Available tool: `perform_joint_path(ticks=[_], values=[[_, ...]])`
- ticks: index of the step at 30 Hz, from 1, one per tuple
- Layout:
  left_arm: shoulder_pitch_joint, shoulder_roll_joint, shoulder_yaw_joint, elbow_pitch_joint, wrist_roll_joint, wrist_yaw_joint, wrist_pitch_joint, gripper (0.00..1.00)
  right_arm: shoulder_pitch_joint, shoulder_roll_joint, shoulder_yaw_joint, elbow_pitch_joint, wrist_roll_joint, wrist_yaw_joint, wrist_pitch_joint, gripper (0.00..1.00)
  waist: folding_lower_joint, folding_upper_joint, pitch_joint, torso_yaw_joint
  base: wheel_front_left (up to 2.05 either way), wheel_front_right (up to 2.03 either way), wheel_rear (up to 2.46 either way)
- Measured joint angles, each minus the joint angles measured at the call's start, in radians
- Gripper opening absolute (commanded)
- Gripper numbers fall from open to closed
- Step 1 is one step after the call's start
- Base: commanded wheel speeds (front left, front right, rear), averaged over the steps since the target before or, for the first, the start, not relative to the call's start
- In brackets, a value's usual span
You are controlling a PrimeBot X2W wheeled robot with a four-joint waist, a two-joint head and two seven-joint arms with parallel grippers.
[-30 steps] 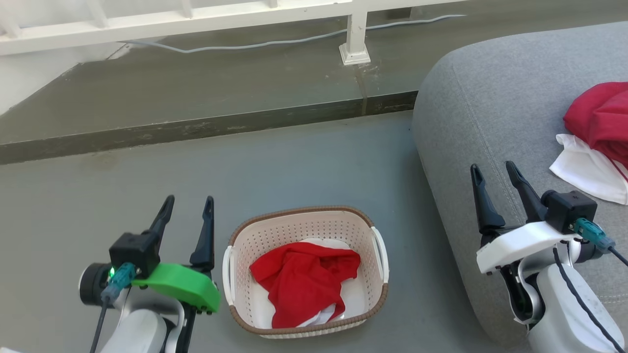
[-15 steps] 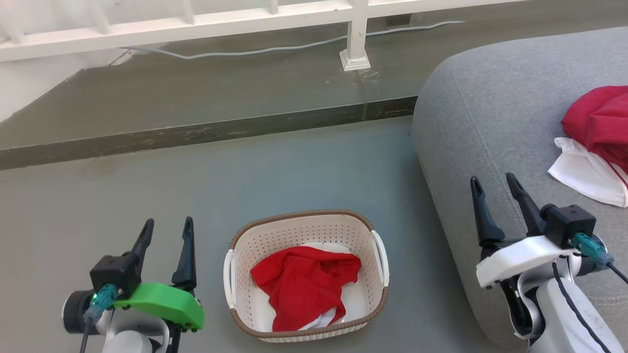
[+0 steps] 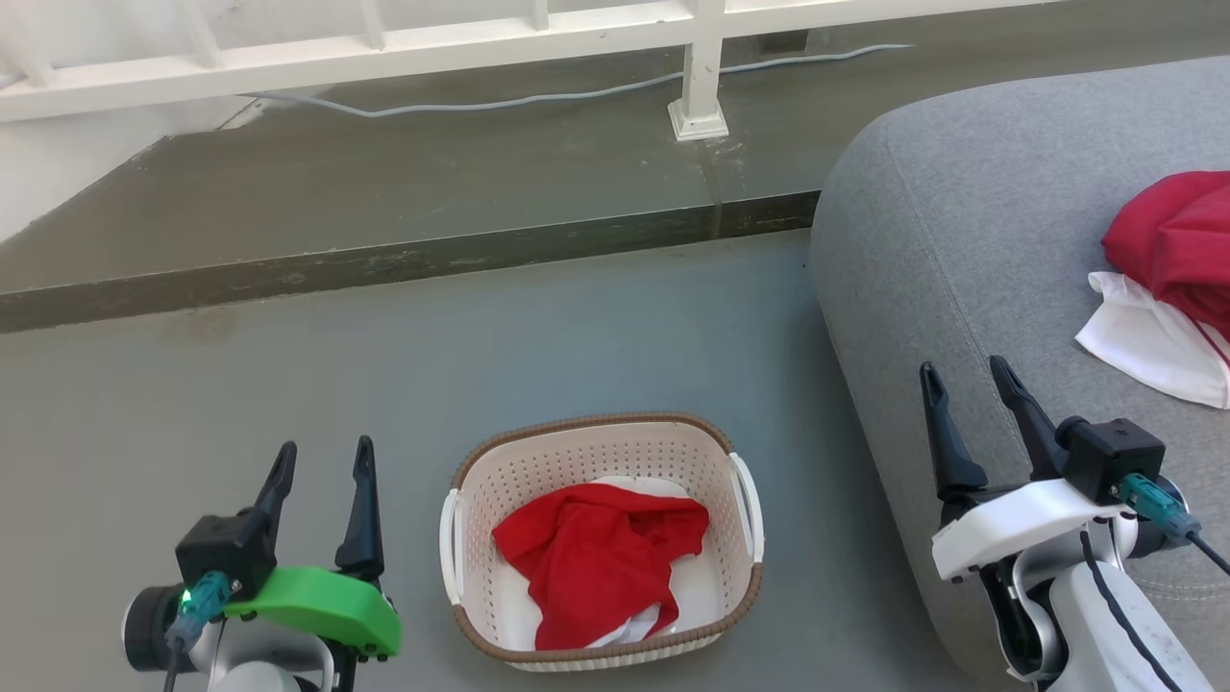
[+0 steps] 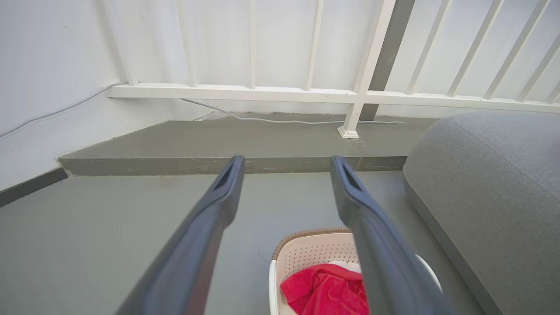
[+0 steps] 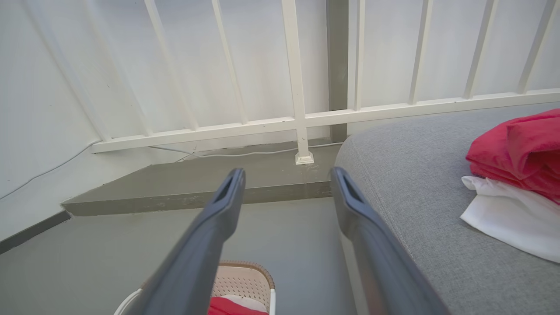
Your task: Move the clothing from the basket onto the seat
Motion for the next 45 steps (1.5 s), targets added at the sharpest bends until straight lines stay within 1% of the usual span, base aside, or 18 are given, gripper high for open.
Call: perform_joint_path(ticks=[31,40,43,45], values=[[0.010,-0.054,0.022,-0.031,0.061,0.000,0.015,1.00,0.001,-0.001,0.005,-0.057,0.002,-0.004,0.027,1.00,0.0000,0.0000,0.052,0.001,0.00,0.00,0.00],[-0.007,-0.067,-0.045,-0.036,0.070,-0.001,0.055,1.00,-0.006,-0.010,0.002,-0.115,0.003,-0.003,0.048,1.00,0.0000,0.0000,0.119,0.002,0.00,0.00,0.00],[-0.036,-0.072,-0.076,-0.033,0.075,-0.010,0.068,1.00,-0.016,-0.014,0.002,-0.134,0.003,-0.002,0.054,1.00,0.0001,0.0000,0.152,0.003,0.00,0.00,0.00],[-0.056,-0.078,-0.098,-0.027,0.097,-0.016,0.080,1.00,-0.035,-0.019,0.003,-0.147,0.002,0.002,0.061,1.00,0.0000,0.0000,0.176,0.003,0.00,0.00,0.00]])
